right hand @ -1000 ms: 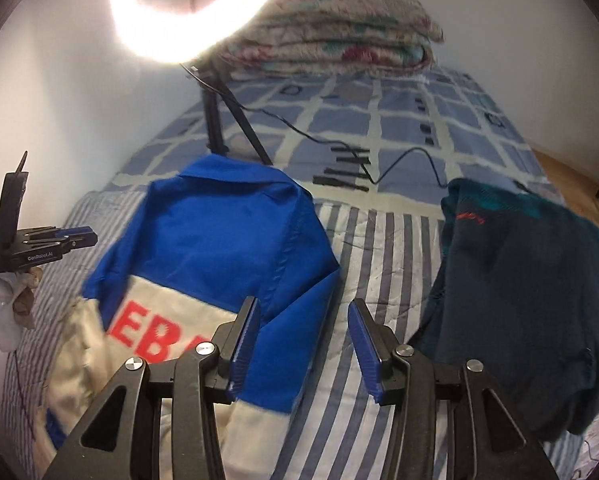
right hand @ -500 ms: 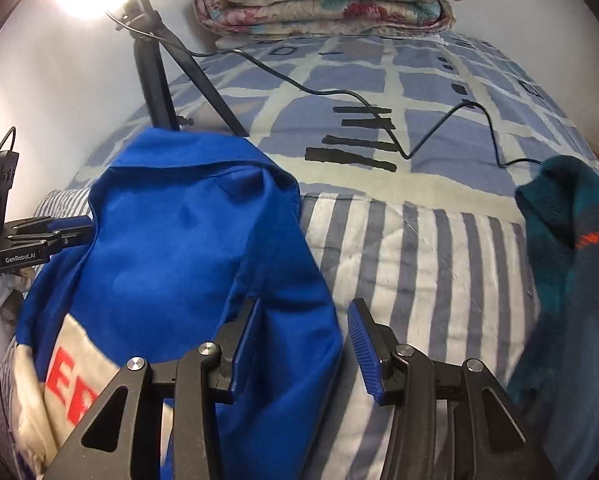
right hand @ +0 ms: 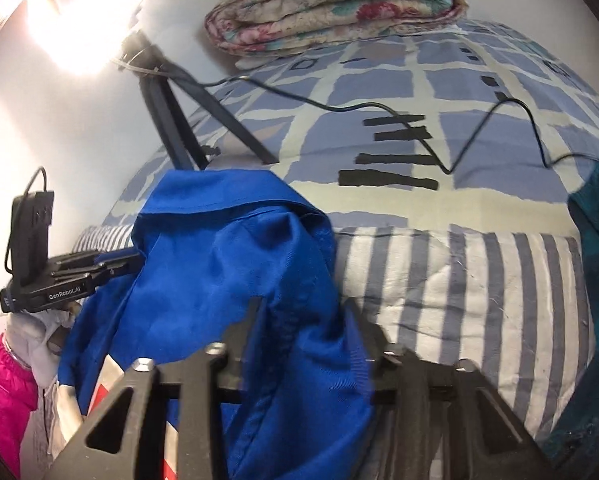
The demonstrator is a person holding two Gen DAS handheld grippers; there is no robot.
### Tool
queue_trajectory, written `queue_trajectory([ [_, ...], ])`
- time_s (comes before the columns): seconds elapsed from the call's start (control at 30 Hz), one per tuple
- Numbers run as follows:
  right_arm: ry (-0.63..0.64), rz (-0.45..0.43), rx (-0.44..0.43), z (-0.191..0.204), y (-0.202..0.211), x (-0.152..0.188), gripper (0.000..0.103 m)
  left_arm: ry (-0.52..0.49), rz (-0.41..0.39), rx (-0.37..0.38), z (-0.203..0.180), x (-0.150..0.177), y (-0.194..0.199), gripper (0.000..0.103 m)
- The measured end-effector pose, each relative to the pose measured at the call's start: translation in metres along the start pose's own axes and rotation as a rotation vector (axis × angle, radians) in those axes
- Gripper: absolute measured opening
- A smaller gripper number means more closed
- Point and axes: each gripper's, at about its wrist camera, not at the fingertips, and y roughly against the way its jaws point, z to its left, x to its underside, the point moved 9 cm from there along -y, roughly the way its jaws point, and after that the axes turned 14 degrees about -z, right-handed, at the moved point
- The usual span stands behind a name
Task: Fold large clothes
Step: 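Grasp the blue collar end with both tools and lift it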
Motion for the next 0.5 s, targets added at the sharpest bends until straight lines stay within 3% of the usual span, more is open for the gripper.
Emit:
queue_trajectory([
  [0.1, 0.032, -0.01, 0.042, 0.002, 0.004, -0.003, 0.009, -0.002, -0.029, -0.012, -0.001, -0.003, 0.006, 0.001],
  [0.2, 0.055, -0.035, 0.071, 0.006, 0.011, -0.009, 0.005, 0.004, -0.068, -0.014, 0.0, -0.01, 0.019, 0.0],
  [0.5, 0.067, -0.153, 0.082, 0.032, 0.058, -0.035, 0.002, 0.019, -0.173, 0.059, -0.016, -0.031, 0.08, 0.0],
])
